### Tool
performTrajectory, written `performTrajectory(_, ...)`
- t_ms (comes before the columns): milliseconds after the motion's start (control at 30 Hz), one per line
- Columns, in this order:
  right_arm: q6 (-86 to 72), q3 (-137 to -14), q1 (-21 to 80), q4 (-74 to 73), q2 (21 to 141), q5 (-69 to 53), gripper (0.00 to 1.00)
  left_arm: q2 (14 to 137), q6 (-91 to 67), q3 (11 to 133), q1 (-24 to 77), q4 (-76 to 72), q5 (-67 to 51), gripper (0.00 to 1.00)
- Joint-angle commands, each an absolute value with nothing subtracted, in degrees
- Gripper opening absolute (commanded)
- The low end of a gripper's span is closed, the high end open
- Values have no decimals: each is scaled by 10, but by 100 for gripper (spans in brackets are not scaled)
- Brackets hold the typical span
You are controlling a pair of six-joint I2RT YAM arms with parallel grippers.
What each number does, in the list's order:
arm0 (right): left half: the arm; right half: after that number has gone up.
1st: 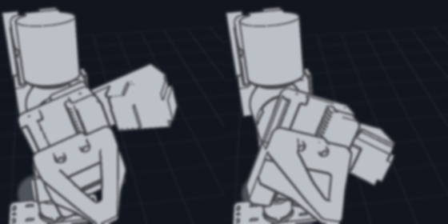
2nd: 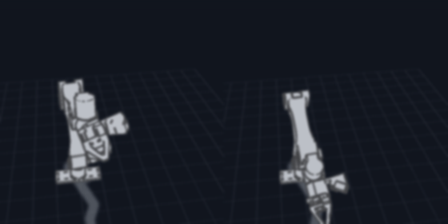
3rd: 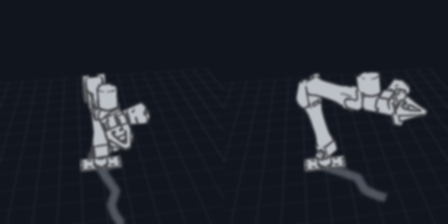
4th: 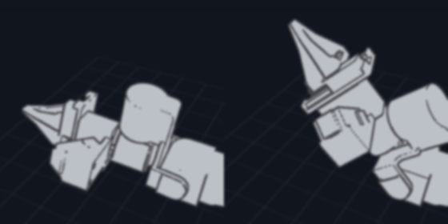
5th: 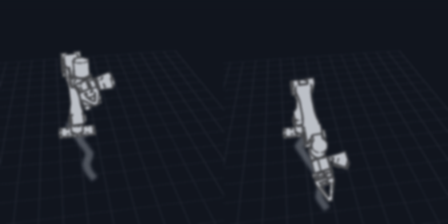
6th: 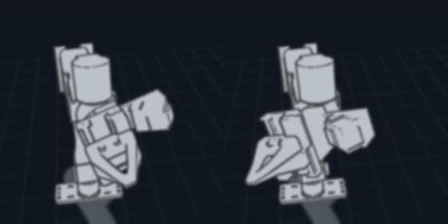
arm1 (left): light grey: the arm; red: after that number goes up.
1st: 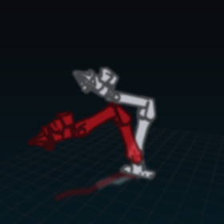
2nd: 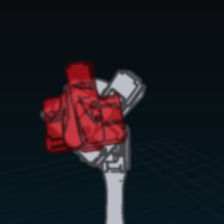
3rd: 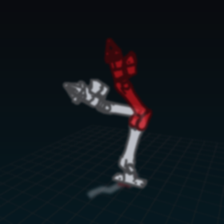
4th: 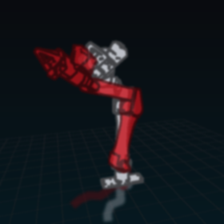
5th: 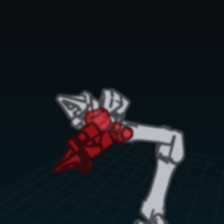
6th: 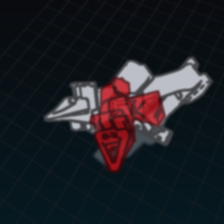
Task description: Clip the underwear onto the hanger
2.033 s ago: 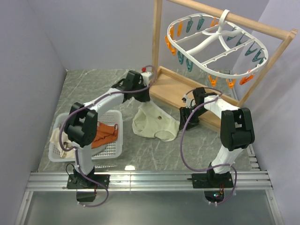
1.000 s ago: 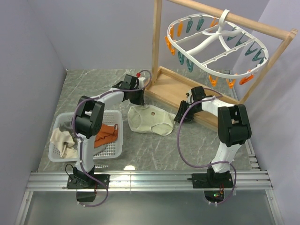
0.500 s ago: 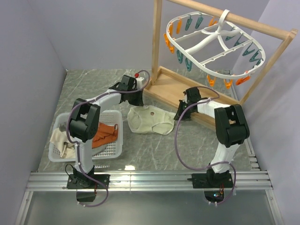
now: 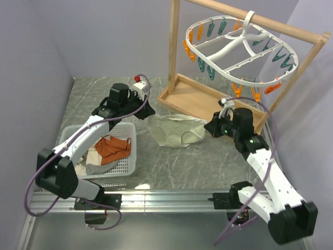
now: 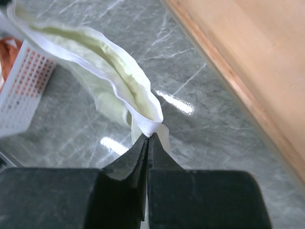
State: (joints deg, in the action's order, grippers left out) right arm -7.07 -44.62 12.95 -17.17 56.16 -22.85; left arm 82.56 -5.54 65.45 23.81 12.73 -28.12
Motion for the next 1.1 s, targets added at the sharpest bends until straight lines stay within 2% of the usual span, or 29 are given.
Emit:
performTrajectory(0,28,-436,133,-192,490,-234,0,788,-31,644,241,116,-318,0)
performTrajectory(133,116,-453,134,-236,400,-213,0,736,-24,642,256,167,-342,0)
performTrajectory(333,188,-452,135,-344,264,-253,0,613,32,590,329,217,-295,0)
performTrajectory(533,224,-424,134,-405,224,-292,0,602,4,589,362,267,-255,0)
performTrajectory(600,211,-404,135,-381,249,-283,0,627,-19,594,375,276,-223,0)
performTrajectory(700,197,-402,137,-328,348,-253,0,711,-32,616,381,285,-192,1)
performTrajectory(933,200,-439,156,-291,656,-163,0,940,-40,701,382,272,-129,2)
performTrajectory(1067,198,-440,157,-259,719,-141,0,1010,-40,742,379,238,-111,6)
